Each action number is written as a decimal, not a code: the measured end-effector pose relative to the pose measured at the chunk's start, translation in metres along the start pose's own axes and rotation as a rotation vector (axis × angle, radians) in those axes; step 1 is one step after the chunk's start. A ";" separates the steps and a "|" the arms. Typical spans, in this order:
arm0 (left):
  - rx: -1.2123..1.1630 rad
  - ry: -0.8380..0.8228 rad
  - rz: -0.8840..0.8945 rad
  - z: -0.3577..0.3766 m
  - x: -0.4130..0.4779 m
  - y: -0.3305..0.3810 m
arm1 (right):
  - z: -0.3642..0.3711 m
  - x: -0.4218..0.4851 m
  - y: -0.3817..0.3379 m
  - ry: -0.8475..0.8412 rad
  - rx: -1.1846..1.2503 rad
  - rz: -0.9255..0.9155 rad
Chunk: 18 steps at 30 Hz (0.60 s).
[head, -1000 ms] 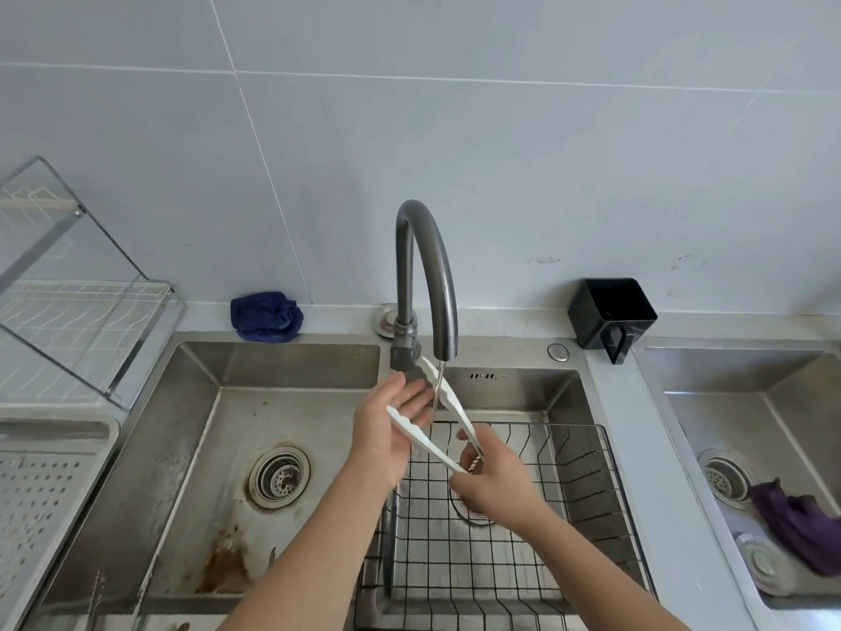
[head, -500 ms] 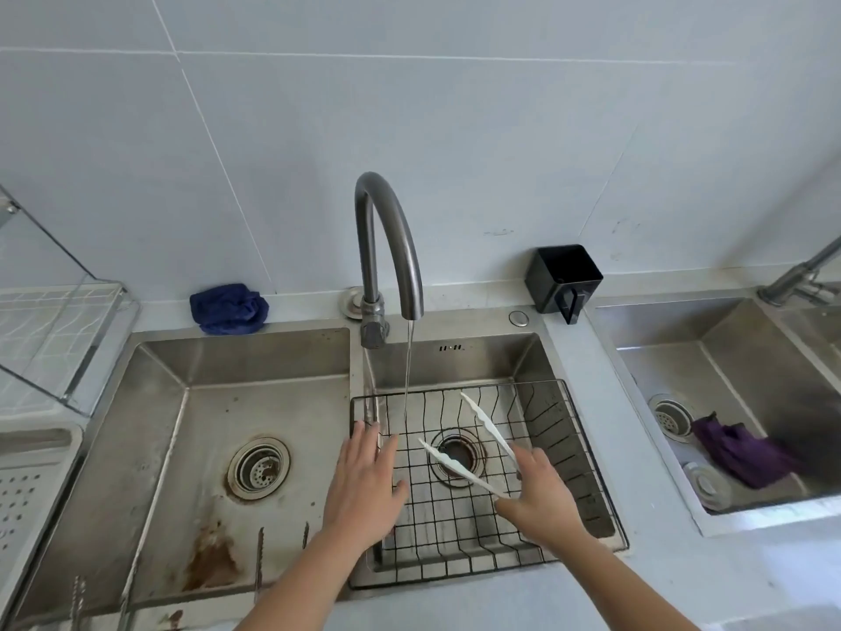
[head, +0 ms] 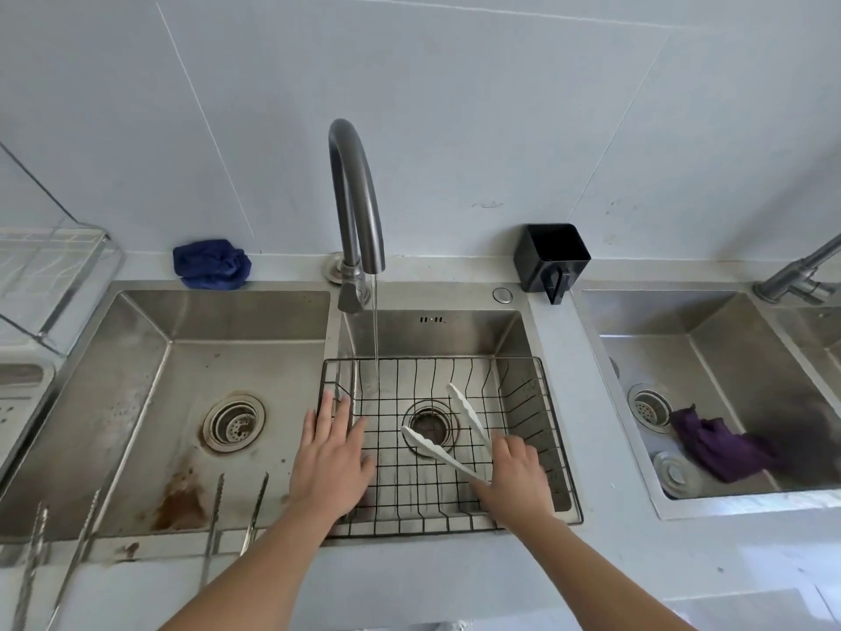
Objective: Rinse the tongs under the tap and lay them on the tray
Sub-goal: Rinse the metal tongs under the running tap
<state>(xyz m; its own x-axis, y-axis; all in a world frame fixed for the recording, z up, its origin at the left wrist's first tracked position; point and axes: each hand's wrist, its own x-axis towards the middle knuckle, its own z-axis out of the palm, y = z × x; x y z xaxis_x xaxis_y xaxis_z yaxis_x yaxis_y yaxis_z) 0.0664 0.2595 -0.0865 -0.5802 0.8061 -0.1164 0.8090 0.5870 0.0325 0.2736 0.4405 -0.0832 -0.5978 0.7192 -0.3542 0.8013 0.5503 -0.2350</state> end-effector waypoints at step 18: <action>-0.103 0.085 -0.077 -0.024 -0.032 0.005 | 0.024 -0.018 -0.036 0.032 -0.074 -0.269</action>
<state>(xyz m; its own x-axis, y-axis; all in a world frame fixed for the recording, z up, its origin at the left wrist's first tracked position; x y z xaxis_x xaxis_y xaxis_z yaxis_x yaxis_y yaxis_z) 0.0866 0.2382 -0.0586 -0.6495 0.7594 -0.0385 0.7504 0.6483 0.1290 0.2561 0.3978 -0.0900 -0.7903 0.5553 -0.2592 0.6102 0.7520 -0.2495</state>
